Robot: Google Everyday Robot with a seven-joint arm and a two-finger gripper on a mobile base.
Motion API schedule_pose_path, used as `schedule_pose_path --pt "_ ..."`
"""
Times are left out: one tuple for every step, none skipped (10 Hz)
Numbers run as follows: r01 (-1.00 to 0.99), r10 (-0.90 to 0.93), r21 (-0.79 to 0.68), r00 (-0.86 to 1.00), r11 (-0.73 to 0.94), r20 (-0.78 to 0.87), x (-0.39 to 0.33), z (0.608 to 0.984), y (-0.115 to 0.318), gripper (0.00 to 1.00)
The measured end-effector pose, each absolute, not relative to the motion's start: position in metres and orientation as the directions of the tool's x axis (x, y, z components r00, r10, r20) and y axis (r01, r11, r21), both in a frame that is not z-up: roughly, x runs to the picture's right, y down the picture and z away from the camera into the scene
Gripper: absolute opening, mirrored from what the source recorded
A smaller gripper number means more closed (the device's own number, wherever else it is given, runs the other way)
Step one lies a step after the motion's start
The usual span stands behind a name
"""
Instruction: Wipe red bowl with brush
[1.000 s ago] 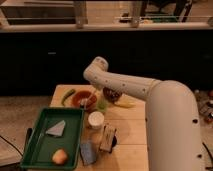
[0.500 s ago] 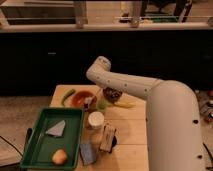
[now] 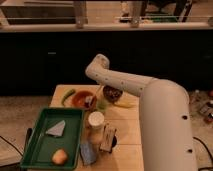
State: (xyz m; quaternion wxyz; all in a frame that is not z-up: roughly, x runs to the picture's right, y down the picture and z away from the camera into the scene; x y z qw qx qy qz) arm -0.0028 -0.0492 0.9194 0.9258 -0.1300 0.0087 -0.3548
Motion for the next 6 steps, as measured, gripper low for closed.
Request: schedule_pose_path --pt "0.650 -0.655 -0.246 0.752 0.719 0.073 -0.005 0.921 -0.051 0.09" --pt "0.646 -0.650 -0.240 0.757 0.725 0.073 -0.010 0.922 -0.053 0.09" --pt "0.646 -0.648 -0.231 0.757 0.727 0.077 -0.016 0.922 -0.054 0.09" --pt "0.651 -0.651 -0.222 0.755 0.726 0.084 -0.024 0.922 -0.054 0.09" --pt "0.658 -0.655 -0.213 0.750 0.722 0.095 -0.035 0.922 -0.053 0.09" --pt "0.671 -0.663 -0.201 0.740 0.714 0.113 -0.048 0.921 -0.051 0.09"
